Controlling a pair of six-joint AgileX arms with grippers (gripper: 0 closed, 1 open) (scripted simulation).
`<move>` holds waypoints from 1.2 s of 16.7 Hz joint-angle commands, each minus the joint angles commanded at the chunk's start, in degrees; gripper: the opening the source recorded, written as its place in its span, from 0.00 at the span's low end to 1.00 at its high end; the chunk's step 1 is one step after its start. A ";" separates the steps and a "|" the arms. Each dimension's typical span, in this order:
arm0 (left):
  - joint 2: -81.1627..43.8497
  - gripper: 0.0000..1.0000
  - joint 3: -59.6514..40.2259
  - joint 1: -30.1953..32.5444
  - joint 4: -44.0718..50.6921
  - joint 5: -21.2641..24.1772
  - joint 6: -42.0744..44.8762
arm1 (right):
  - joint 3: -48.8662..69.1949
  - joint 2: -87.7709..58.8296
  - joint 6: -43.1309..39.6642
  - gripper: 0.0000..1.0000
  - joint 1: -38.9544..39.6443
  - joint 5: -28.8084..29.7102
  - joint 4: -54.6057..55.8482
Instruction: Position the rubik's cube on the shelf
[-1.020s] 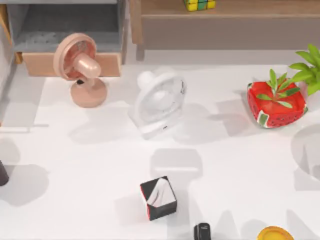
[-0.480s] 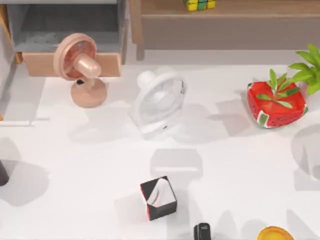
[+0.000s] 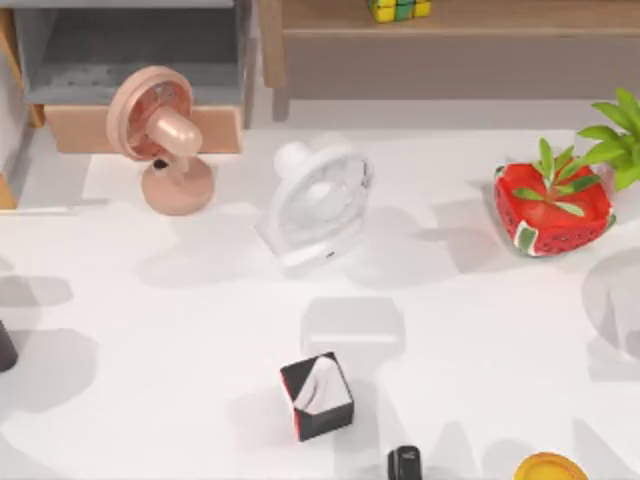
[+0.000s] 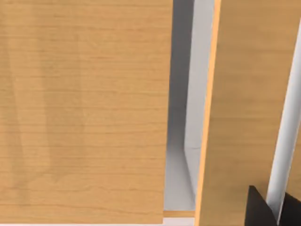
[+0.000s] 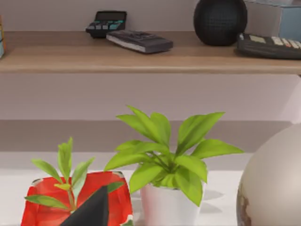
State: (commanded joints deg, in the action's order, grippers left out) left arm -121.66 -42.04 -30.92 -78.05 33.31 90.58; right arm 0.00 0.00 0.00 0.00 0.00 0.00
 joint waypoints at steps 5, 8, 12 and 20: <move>-1.10 0.00 -1.99 0.31 1.46 -1.01 -0.08 | 0.00 0.00 0.00 1.00 0.00 0.00 0.00; -3.37 0.00 -7.77 2.26 4.04 -2.84 -0.02 | 0.00 0.00 0.00 1.00 0.00 0.00 0.00; -6.17 0.00 -13.72 4.75 7.75 -4.91 -0.32 | 0.00 0.00 0.00 1.00 0.00 0.00 0.00; -8.41 0.00 -17.21 5.36 10.18 -5.68 -0.16 | 0.00 0.00 0.00 1.00 0.00 0.00 0.00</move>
State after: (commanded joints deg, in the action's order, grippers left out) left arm -130.07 -59.25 -25.55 -67.86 27.62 90.42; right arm 0.00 0.00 0.00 0.00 0.00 0.00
